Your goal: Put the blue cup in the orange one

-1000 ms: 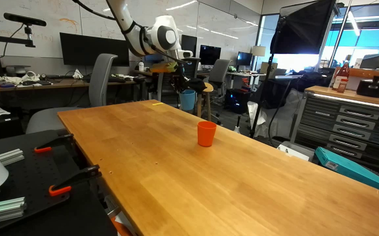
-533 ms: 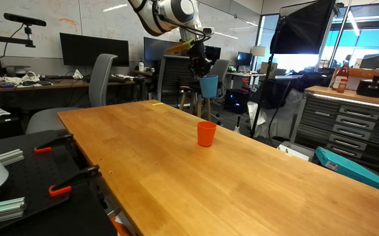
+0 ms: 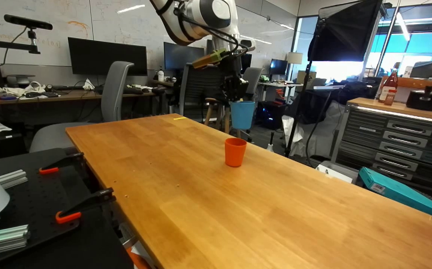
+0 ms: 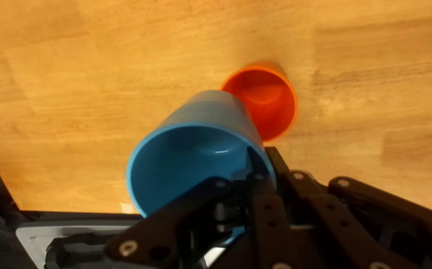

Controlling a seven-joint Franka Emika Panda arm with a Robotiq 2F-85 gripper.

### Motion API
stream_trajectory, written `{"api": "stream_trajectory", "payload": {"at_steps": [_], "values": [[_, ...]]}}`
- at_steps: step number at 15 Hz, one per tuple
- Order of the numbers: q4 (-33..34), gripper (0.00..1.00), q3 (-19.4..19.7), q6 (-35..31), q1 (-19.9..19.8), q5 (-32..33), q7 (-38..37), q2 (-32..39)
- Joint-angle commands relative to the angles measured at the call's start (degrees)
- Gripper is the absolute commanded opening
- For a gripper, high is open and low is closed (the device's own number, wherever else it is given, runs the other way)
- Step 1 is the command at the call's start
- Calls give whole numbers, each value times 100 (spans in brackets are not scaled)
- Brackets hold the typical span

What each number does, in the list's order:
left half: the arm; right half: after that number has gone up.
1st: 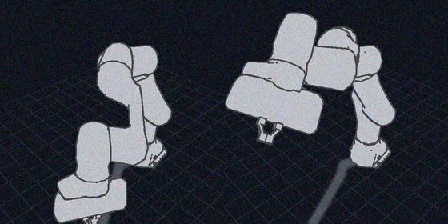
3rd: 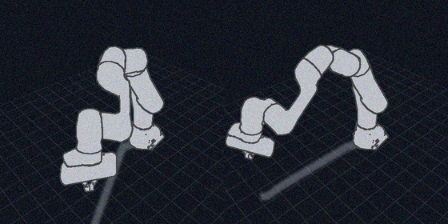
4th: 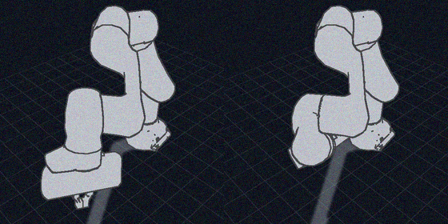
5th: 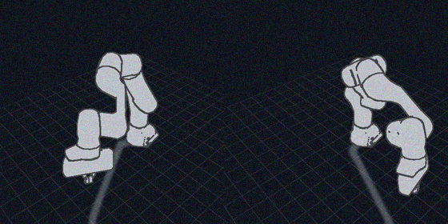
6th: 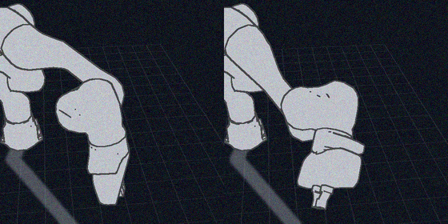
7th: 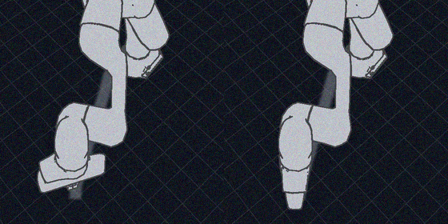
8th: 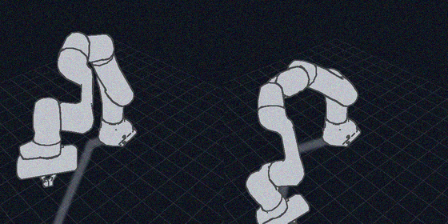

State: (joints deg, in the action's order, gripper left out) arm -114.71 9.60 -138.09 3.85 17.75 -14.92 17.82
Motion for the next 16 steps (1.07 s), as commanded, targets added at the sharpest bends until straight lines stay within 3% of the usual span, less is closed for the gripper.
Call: {"api": "stream_trajectory", "payload": {"at_steps": [1,8,16], "values": [[-563,6,-63,-322,-108,130,-5,-192],[-874,4,-144,-1377,-53,-45,-5,-89],[-817,5,-133,-1714,-29,-95,-23,-34]]}}
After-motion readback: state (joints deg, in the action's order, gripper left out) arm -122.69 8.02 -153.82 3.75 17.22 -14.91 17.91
